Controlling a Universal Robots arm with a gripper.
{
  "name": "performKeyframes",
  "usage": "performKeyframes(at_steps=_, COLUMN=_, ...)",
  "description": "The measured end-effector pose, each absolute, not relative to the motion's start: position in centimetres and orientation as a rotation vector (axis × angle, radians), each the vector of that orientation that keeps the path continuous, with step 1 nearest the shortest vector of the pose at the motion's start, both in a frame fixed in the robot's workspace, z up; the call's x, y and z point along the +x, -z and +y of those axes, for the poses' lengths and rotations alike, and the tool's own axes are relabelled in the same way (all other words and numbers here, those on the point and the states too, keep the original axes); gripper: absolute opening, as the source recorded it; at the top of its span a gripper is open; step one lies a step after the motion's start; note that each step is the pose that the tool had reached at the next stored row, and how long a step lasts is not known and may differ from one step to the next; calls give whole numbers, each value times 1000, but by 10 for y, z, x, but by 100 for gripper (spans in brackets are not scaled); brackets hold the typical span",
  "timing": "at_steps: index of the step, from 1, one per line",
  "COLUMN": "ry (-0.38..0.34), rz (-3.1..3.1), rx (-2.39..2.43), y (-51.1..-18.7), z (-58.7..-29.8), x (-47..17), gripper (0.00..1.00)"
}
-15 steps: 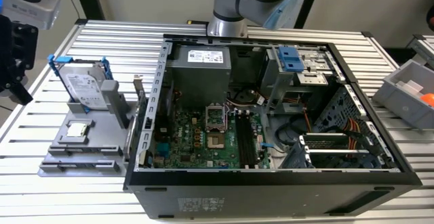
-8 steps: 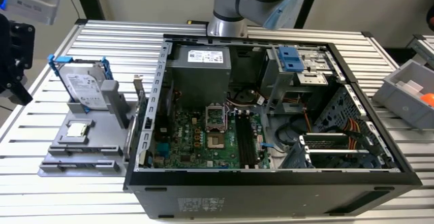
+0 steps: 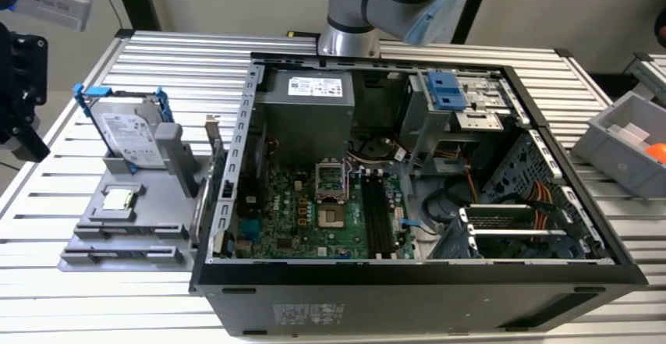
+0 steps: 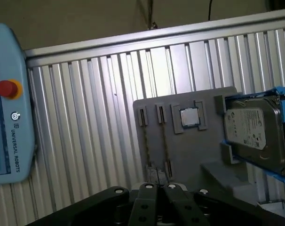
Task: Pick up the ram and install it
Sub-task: 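Pick up the ram and move it above insertion slot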
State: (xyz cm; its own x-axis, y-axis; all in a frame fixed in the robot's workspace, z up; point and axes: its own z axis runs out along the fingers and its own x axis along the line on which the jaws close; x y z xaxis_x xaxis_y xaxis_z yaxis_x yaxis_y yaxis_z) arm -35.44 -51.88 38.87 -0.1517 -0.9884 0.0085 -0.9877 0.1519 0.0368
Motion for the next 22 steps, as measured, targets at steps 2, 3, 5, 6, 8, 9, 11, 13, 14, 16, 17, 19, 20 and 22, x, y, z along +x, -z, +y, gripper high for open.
performKeyframes(at_steps=2, ry=34, rz=-2333, rx=2057, y=-389, z=-519, x=-354, gripper=0)
performKeyframes(at_steps=3, ry=34, rz=-2319, rx=2073, y=-389, z=-519, x=-354, gripper=0)
performKeyframes(at_steps=5, ry=33, rz=-2292, rx=2102, y=-389, z=-519, x=-354, gripper=0)
performKeyframes(at_steps=6, ry=32, rz=-2278, rx=2117, y=-389, z=-519, x=-354, gripper=0)
performKeyframes(at_steps=8, ry=32, rz=-2249, rx=2147, y=-389, z=-519, x=-354, gripper=0)
performKeyframes(at_steps=9, ry=31, rz=-2235, rx=2162, y=-389, z=-519, x=-354, gripper=0)
performKeyframes(at_steps=11, ry=31, rz=-2207, rx=2190, y=-389, z=-519, x=-354, gripper=0)
performKeyframes(at_steps=13, ry=30, rz=-2179, rx=2217, y=-389, z=-519, x=-354, gripper=0)
performKeyframes(at_steps=14, ry=29, rz=-2166, rx=2230, y=-389, z=-519, x=-354, gripper=0)
performKeyframes(at_steps=16, ry=28, rz=-2139, rx=2255, y=-389, z=-519, x=-354, gripper=0)
performKeyframes(at_steps=17, ry=28, rz=-2126, rx=2267, y=-389, z=-519, x=-354, gripper=0)
performKeyframes(at_steps=19, ry=27, rz=-2098, rx=2292, y=-389, z=-519, x=-354, gripper=0)
performKeyframes(at_steps=20, ry=27, rz=-2086, rx=2304, y=-389, z=-519, x=-354, gripper=0)
performKeyframes(at_steps=22, ry=26, rz=-2063, rx=2323, y=-389, z=-519, x=-354, gripper=0)
